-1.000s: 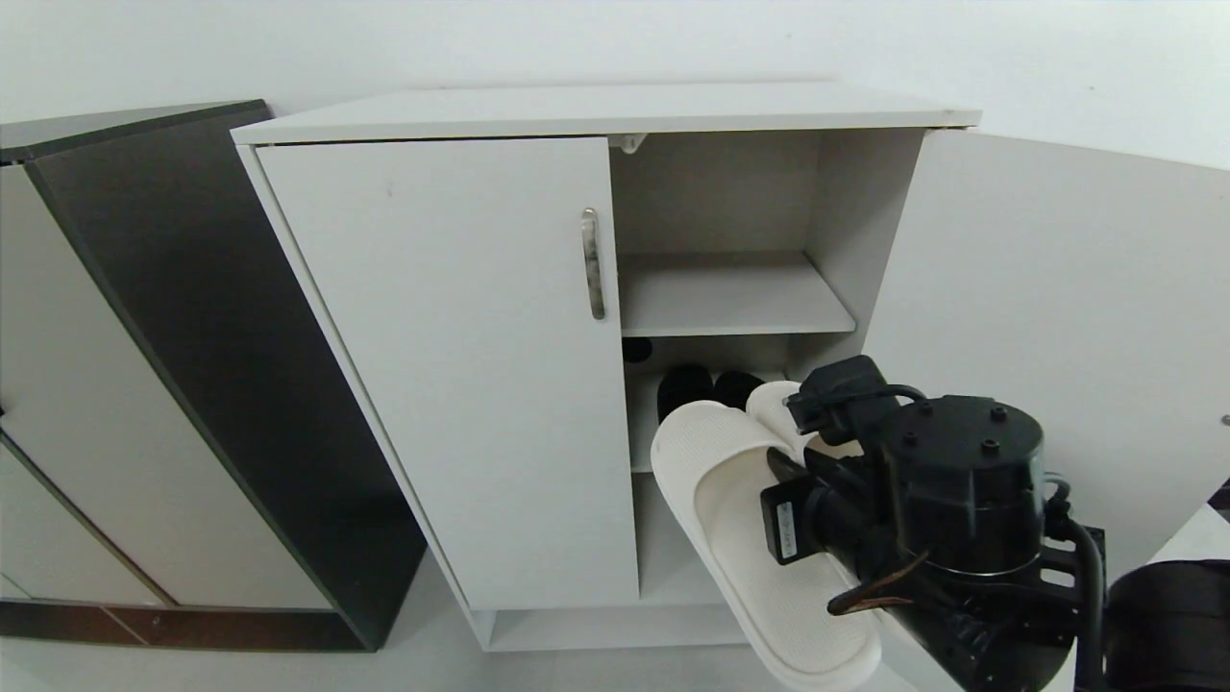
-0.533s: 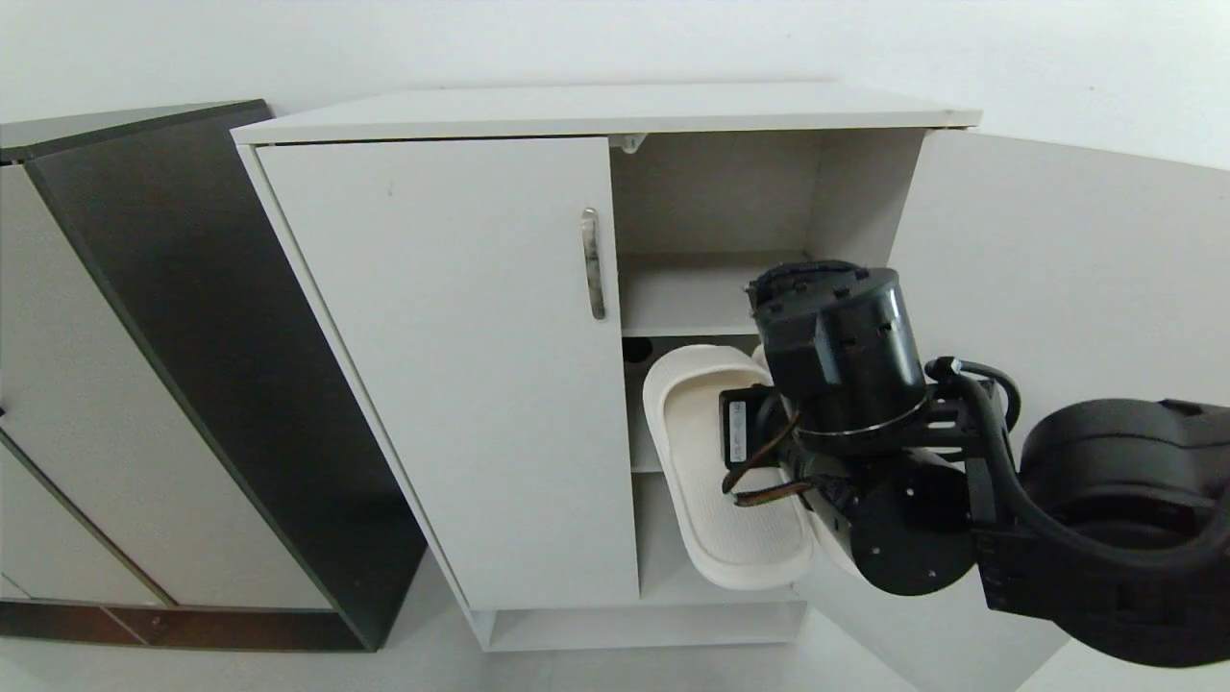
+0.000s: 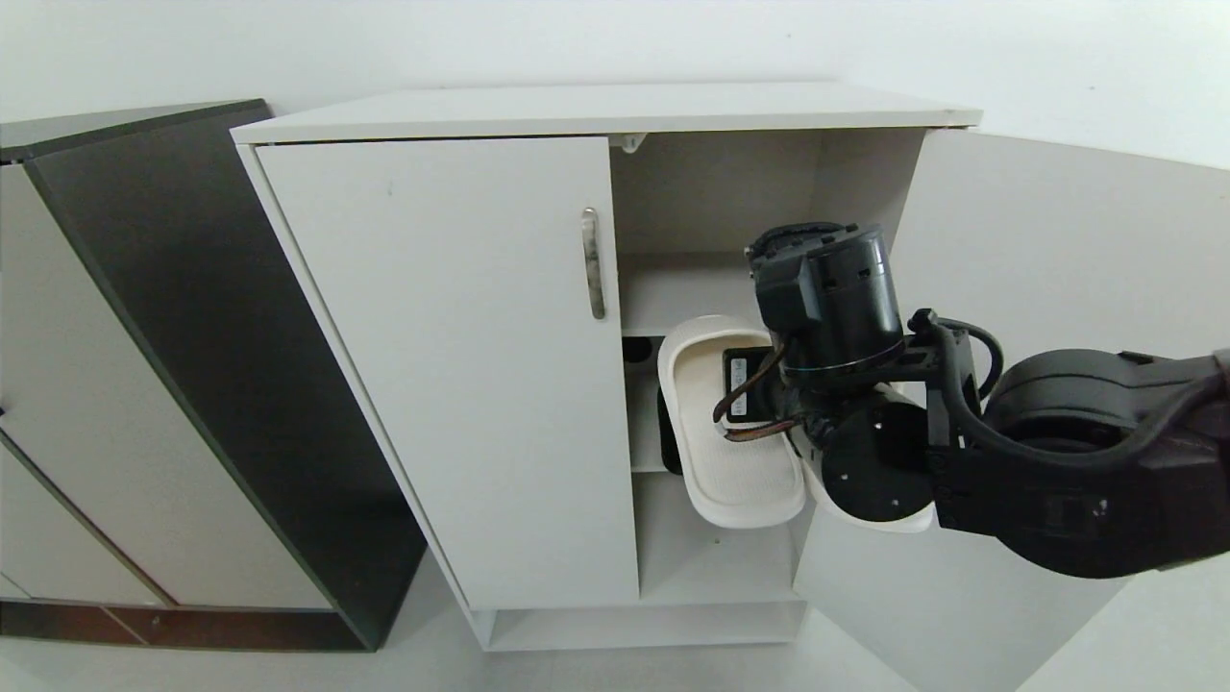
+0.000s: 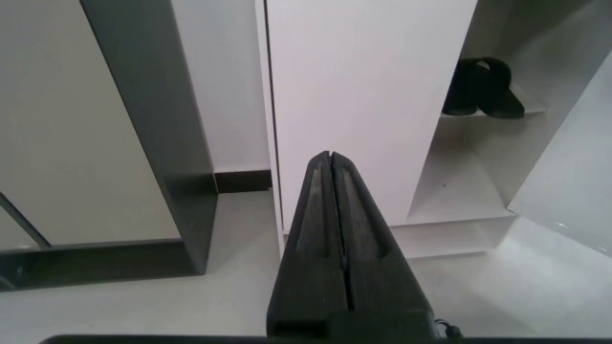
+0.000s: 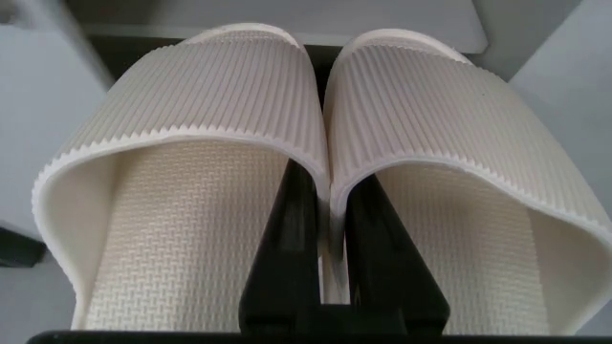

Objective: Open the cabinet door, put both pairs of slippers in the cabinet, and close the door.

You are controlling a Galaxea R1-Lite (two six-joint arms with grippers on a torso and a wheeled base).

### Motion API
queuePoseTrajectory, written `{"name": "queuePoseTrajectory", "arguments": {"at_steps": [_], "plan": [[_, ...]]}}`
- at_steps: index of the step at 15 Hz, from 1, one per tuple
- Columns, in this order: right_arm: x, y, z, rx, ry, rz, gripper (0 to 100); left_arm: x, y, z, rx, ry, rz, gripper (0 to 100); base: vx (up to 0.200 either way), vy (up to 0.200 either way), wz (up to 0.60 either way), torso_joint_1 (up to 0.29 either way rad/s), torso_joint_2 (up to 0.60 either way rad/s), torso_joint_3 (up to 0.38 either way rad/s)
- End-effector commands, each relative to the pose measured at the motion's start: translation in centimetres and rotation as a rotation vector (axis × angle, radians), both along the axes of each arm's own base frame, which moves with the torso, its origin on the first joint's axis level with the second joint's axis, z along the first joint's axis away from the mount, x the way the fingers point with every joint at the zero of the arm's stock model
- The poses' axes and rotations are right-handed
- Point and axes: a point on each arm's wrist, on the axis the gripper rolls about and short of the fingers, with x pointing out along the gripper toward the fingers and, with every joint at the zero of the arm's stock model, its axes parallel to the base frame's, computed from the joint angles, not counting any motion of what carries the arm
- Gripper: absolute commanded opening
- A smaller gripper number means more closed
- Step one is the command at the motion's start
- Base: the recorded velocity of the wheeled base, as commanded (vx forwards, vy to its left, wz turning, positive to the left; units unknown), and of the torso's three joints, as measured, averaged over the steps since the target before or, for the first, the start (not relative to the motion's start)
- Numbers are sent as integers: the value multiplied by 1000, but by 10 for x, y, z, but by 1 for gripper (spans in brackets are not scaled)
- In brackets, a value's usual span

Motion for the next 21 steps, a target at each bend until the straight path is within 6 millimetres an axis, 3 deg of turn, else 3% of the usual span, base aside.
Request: {"name": "queuePoseTrajectory", "arguments": {"at_steps": [1,14,21], "plan": [[6,-1,-5,-9,9,-12,0,0,0,0,0,0,0,0,0,0,0,0,0,0],[13,7,-9,-3,9,-12,0,0,0,0,3,-1,-2,0,185,0,0,1,2,2],[32,9,-15,40,-20,15,0,0,0,0,3,-1,-2,0,0,0,0,0,0,0]]}}
